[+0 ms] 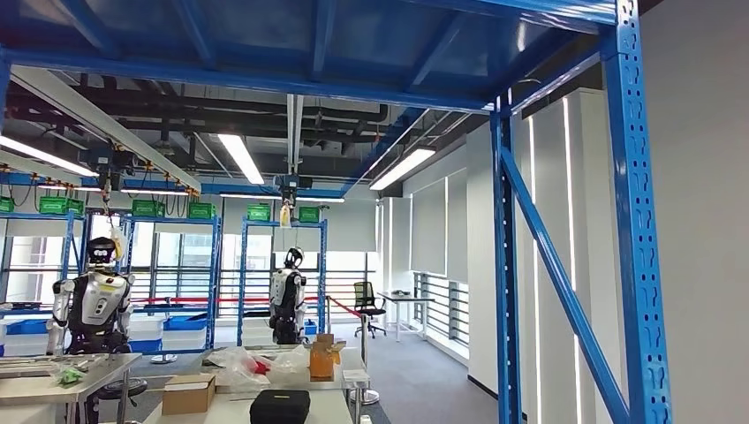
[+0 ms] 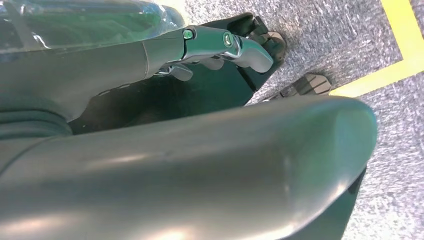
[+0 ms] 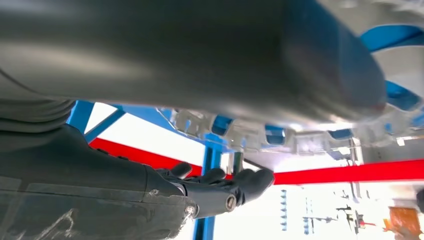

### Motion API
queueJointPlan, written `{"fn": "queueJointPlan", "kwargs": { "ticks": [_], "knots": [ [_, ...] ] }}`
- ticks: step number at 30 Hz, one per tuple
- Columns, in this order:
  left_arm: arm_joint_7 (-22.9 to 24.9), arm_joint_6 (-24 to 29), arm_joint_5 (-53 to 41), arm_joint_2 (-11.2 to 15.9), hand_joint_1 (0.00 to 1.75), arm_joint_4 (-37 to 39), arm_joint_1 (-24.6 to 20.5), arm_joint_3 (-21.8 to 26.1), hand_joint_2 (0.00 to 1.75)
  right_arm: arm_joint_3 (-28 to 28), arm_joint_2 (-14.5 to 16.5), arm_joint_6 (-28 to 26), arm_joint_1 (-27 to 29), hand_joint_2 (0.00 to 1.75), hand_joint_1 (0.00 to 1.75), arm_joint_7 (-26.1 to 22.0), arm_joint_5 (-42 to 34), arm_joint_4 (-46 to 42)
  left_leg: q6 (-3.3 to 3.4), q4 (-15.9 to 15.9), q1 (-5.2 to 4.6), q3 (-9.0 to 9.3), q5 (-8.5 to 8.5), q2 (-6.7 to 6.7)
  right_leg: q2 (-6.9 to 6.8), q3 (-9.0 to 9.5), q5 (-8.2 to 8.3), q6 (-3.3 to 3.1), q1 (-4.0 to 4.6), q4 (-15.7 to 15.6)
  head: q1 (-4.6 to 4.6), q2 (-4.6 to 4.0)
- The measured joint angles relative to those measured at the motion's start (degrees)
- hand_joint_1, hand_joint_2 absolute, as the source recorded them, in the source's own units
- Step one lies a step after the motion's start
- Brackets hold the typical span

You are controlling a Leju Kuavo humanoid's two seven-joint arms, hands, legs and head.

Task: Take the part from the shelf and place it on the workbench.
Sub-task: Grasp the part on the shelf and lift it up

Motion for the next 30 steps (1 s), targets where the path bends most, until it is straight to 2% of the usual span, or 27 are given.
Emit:
{"fn": "queueJointPlan", "kwargs": {
  "ticks": [2, 4, 5, 7, 8, 9, 10, 12, 13, 14, 16, 18, 23, 30],
  "knots": [
    [0.0, 0.0, 0.0, 0.0, 0.0, 0.0, 0.0, 0.0, 0.0, 0.0, 0.0, 0.0, 0.0, 0.0, 0.0, 0.0, 0.0, 0.0, -0.55, 0.0, 0.06, 0.14, -0.33, 0.05, 0.07, 0.1, -0.16, -0.8, -0.05, -0.2, 0.07, 0.0],
    [0.0, 0.0, 0.0, 0.0, 0.0, 0.0, 0.0, 0.0, 0.0, 0.0, 0.0, 0.0, -0.1, 0.0, 0.0, 0.0, 0.0, 0.0, -1.17, 2.2, 0.17, -0.67, -1.91, 0.11, -0.02, 0.41, -0.3, -1.52, -0.23, -0.4, 0.23, 0.0],
    [0.0, 0.0, 0.0, 0.0, 0.0, 0.0, 0.0, 0.0, 0.0, 0.0, 0.0, 0.0, -0.1, 0.0, 0.0, 0.0, 0.0, 0.0, -1.44, 5.0, 0.24, -1.93, -3.4, 0.11, -0.08, 0.55, -0.37, -1.79, -0.27, -0.4, 0.36, 0.0],
    [-0.1, 0.0, -0.1, 0.1, 0.0, 0.0, -0.2, 0.0, 0.0, 0.1, 0.0, 0.0, -0.1, 0.0, 0.0, 0.0, 0.0, 0.0, -1.7, 12.8, 0.33, -5.79, -6.65, 0.12, -0.17, 0.66, -0.57, -2.12, -0.16, -0.4, 0.57, 0.0],
    [-0.2, 0.0, -0.1, 0.1, 0.0, 0.0, -0.3, 0.0, 0.0, 0.1, 0.1, 0.0, -0.1, 0.0, 0.0, 0.0, -0.1, 0.0, -1.7, 15.6, 0.35, -7.35, -7.29, 0.12, -0.18, 0.73, -0.67, -2.2, -0.07, -0.4, 0.62, 0.0],
    [-0.3, 0.0, -0.2, 0.1, 0.0, 0.0, -0.4, 0.1, 0.0, 0.2, 0.1, 0.0, -0.1, 0.0, 0.0, 0.0, -0.1, 0.0, -1.58, 16.6, 0.34, -8.06, -6.79, 0.12, -0.15, 0.86, -0.78, -2.24, 0.03, -0.3, 0.67, 0.0],
    [-0.3, 0.0, -0.2, 0.1, 0.0, 0.0, -0.5, 0.1, 0.0, 0.3, 0.1, -0.1, -0.1, 0.0, 0.0, 0.0, -0.2, 0.0, -1.32, 15.2, 0.31, -7.69, -5.12, 0.12, -0.07, 1.09, -0.91, -2.24, 0.14, -0.3, 0.7, 0.0],
    [-0.4, 0.0, -0.1, 0.1, 0.0, 0.0, -0.3, 0.1, 0.0, 0.3, 0.1, -0.2, -0.1, 0.0, 0.0, 0.0, -0.1, 0.0, -0.33, 8.1, 0.06, -4.88, -0.49, 0.08, 0.1, 1.65, -1.23, -2.13, 0.31, -0.4, 0.73, 0.0],
    [-0.4, 0.0, 0.0, 0.2, 0.0, 0.0, -0.2, 0.1, 0.0, 0.3, 0.1, -0.2, -0.1, 0.0, 0.0, 0.0, 0.0, 0.0, 0.2, 4.8, -0.15, -3.58, 1.03, 0.07, 0.16, 1.79, -1.36, -1.95, 0.4, -0.4, 0.7, 0.0],
    [-0.4, 0.0, 0.0, 0.2, 0.0, 0.0, -0.1, 0.1, 0.0, 0.3, 0.1, -0.2, -0.1, 0.0, 0.0, 0.0, 0.3, 0.0, 0.6, 2.4, -0.38, -2.7, 1.64, 0.07, 0.18, 1.76, -1.42, -1.71, 0.42, -0.4, 0.69, 0.0],
    [-0.5, 0.0, 0.0, 0.2, 0.0, 0.0, 0.0, 0.1, 0.0, 0.4, 0.2, -0.1, 0.0, 0.0, 0.0, 0.0, 0.7, 0.0, 0.37, 0.6, -0.53, -2.28, 1.47, 0.06, 0.11, 1.46, -1.56, -1.41, 0.51, -0.2, 0.58, 0.0],
    [-0.5, 0.0, 0.0, 0.1, 0.0, 0.0, 0.1, 0.1, 0.0, 0.4, 0.2, 0.2, 0.0, 0.0, 0.0, 0.0, 1.1, 0.0, -0.06, 0.3, -0.5, -2.23, 1.37, -0.02, -0.04, 1.47, -1.64, -1.38, 0.51, -0.2, 0.48, 0.0],
    [-0.4, -0.1, -0.2, 0.1, 0.0, 0.0, 0.1, 0.1, 0.0, 0.3, 0.2, 1.0, 0.0, 0.0, 0.0, 0.0, 1.8, 0.1, 0.34, 0.3, -0.52, -2.11, 1.24, -0.03, 0.01, 1.87, -1.37, -0.95, 0.48, -0.8, 0.25, 0.0],
    [-0.4, -0.2, -0.4, 0.1, 0.0, 0.0, 0.1, 0.1, 0.0, 0.2, 0.2, 2.7, 0.1, 0.0, 0.0, 0.0, 1.8, 0.1, 0.55, 0.3, -0.54, -2.05, 1.16, -0.03, 0.0, 1.96, -1.34, -0.83, 0.48, -1.0, 0.27, 0.0]
  ]
}}
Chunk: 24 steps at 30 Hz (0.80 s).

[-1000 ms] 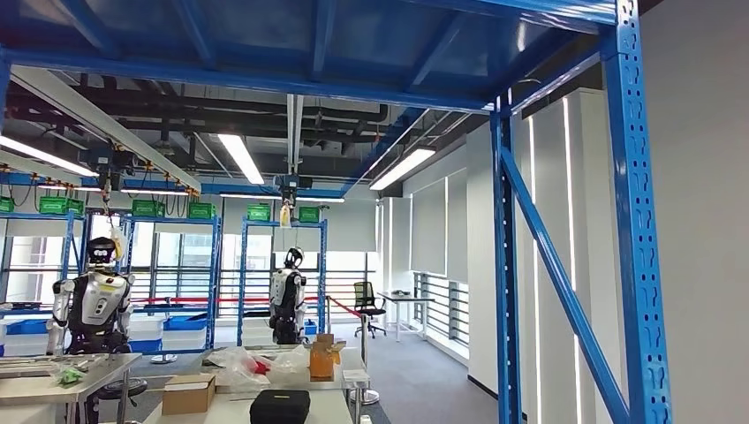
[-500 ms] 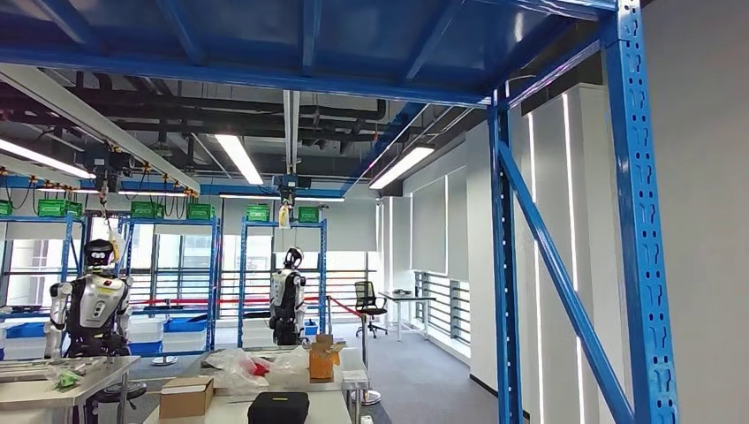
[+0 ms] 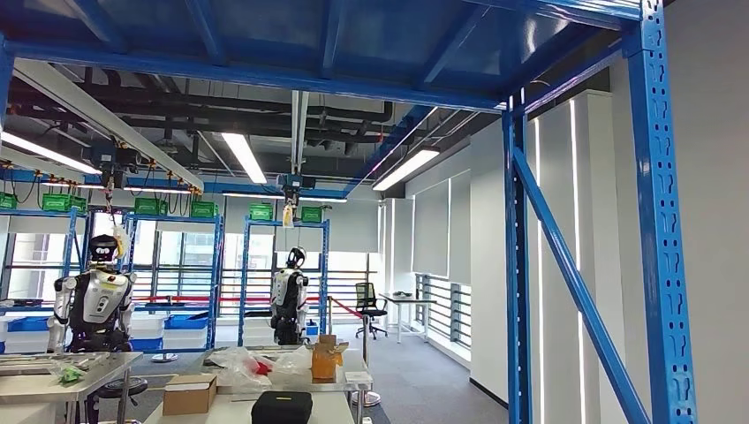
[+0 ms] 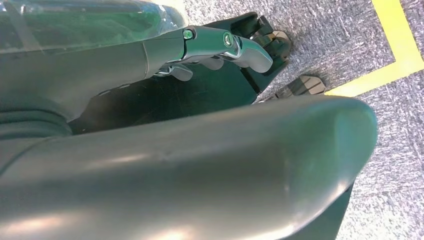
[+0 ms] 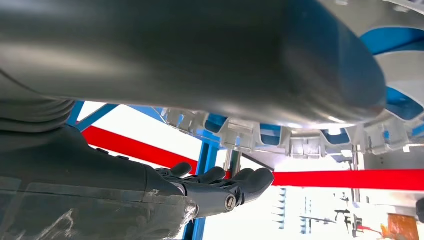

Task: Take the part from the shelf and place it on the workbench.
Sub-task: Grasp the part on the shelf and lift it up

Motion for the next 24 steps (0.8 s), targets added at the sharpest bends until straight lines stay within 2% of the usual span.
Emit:
{"fn": "queueJointPlan", "kwargs": {
  "ticks": [4, 15, 24],
  "knots": [
    [0.0, 0.0, -0.3, 0.0, 0.0, 0.0, 0.0, 0.0, 0.0, -0.4, 0.0, 1.3, 0.2, 0.0, 0.0, 0.0, 0.0, 0.1, 0.0, 0.0, 0.02, 0.07, 0.0, 0.0, 0.0, 0.0, -0.01, 0.02, 0.02, 0.0, 0.07, 0.0],
    [0.3, -0.6, -0.6, 0.0, 0.0, 0.0, 0.0, 0.0, 0.0, -4.6, 0.6, 9.6, 3.3, 0.0, 0.0, 0.0, -1.6, 1.1, -0.01, -0.1, 0.09, 0.13, 0.01, 0.0, -0.01, 0.02, -0.05, -0.04, 0.09, 0.0, 0.13, 0.0],
    [0.4, -0.7, -0.8, 0.0, 0.0, 0.0, 0.0, 0.0, 0.0, -6.2, 1.4, 11.5, 4.5, 0.0, 0.0, 0.0, -6.2, 2.9, -0.02, -0.1, 0.09, 0.13, 0.0, 0.0, -0.01, 0.02, -0.07, -0.04, 0.08, 0.0, 0.09, 0.0]
  ]
}}
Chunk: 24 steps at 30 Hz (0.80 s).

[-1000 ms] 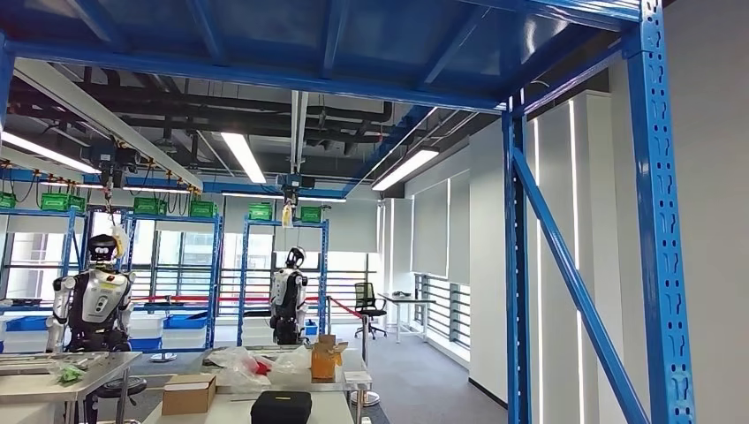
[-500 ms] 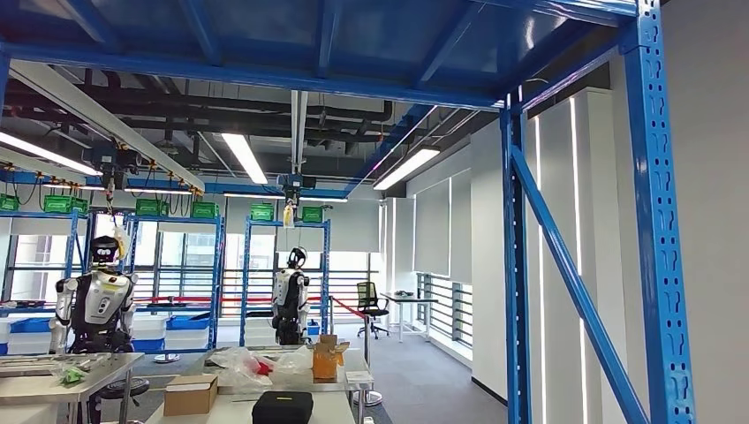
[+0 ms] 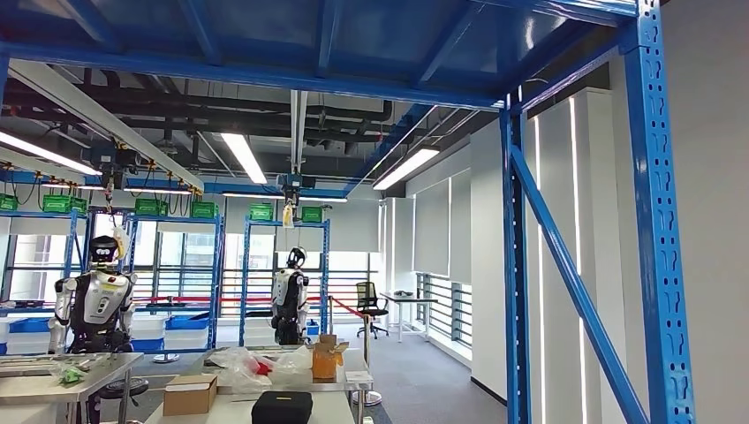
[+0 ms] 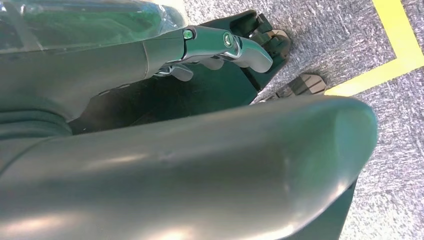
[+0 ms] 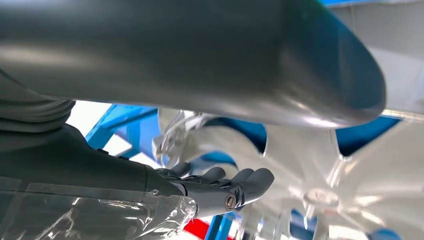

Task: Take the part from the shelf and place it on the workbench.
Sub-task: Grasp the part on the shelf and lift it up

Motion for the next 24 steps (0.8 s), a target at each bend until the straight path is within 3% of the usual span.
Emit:
{"fn": "queueJointPlan", "kwargs": {
  "ticks": [5, 9, 24],
  "knots": [
    [0.1, 0.0, -0.2, 0.0, 0.0, 0.0, 0.0, 0.0, 0.0, -0.2, 0.3, 0.1, 0.1, 0.0, 0.0, 0.0, -3.3, 1.1, 0.0, 0.0, 0.0, 0.0, 0.0, 0.0, 0.0, 0.0, 0.0, 0.0, 0.0, 0.0, 0.02, 0.0],
    [0.0, 0.0, -0.2, 0.0, 0.0, 0.0, 0.0, 0.0, 0.0, -0.1, 0.5, -1.4, 0.0, 1.75, 0.0, 0.0, -5.7, 1.9, 0.0, 0.0, 0.0, 0.0, 0.0, 0.0, 0.0, 0.0, 0.0, 0.0, 0.0, 0.0, 0.03, 0.0],
    [-0.5, 0.0, 0.0, 0.1, 0.0, 0.0, 0.1, 0.0, 0.0, 0.9, 1.4, -4.5, -1.2, 1.75, 0.0, 0.0, -7.7, 3.5, 0.0, 0.0, 0.0, 0.0, 0.0, 0.0, 0.0, 0.01, -0.02, -0.02, 0.0, 0.0, 0.02, 0.0]
  ]
}}
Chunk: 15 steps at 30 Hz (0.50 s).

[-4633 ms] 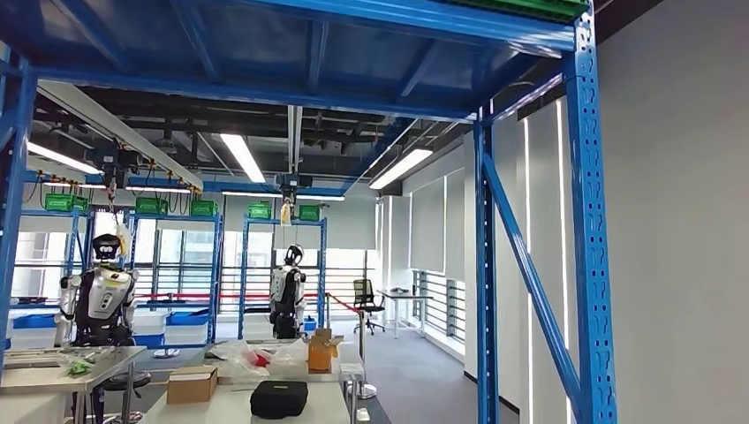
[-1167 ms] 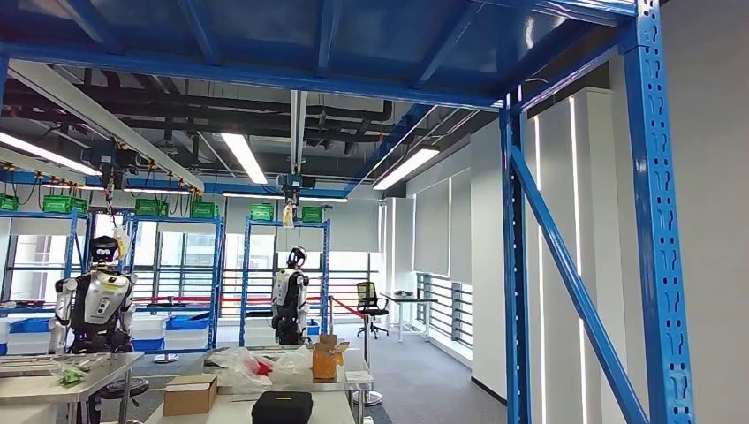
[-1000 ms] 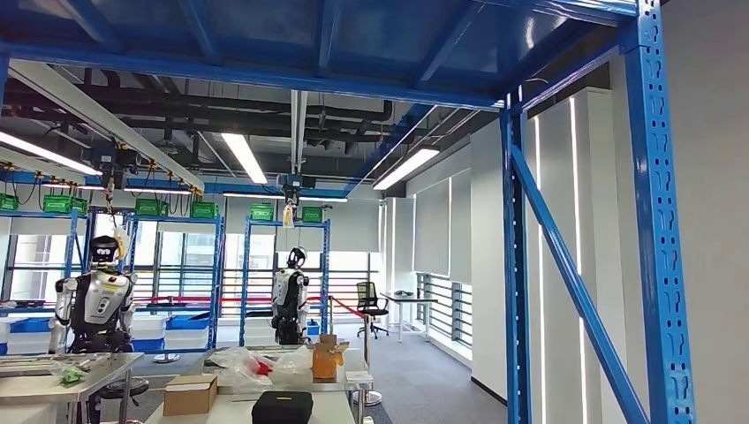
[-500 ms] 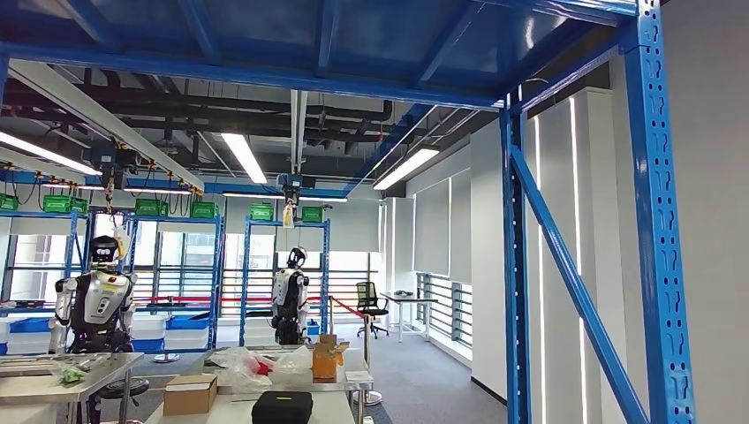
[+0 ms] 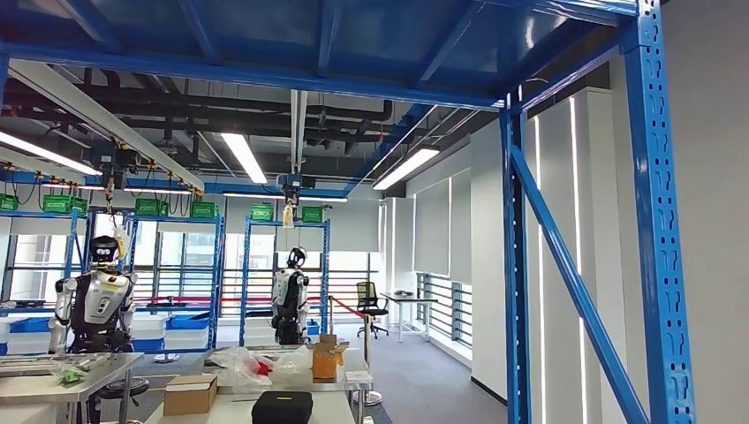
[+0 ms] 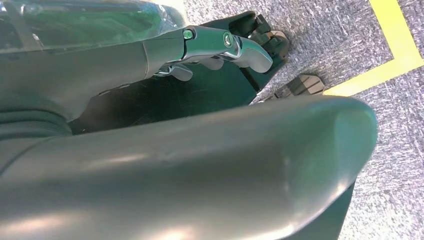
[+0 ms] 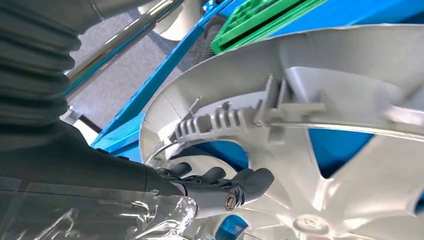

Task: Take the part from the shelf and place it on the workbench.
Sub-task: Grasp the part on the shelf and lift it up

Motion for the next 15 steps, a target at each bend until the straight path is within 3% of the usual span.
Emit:
{"fn": "queueJointPlan", "kwargs": {
  "ticks": [15],
  "knots": [
    [0.0, 0.3, 0.2, 0.5, 0.0, 0.0, -0.3, 0.0, 0.0, 3.9, 0.1, -3.5, -4.8, 1.75, 0.0, 0.0, -4.7, 2.1, 0.0, 0.0, 0.0, 0.02, 0.0, 0.01, 0.01, 0.01, 0.0, 0.0, 0.0, 0.0, -0.01, 0.0]
  ]
}}
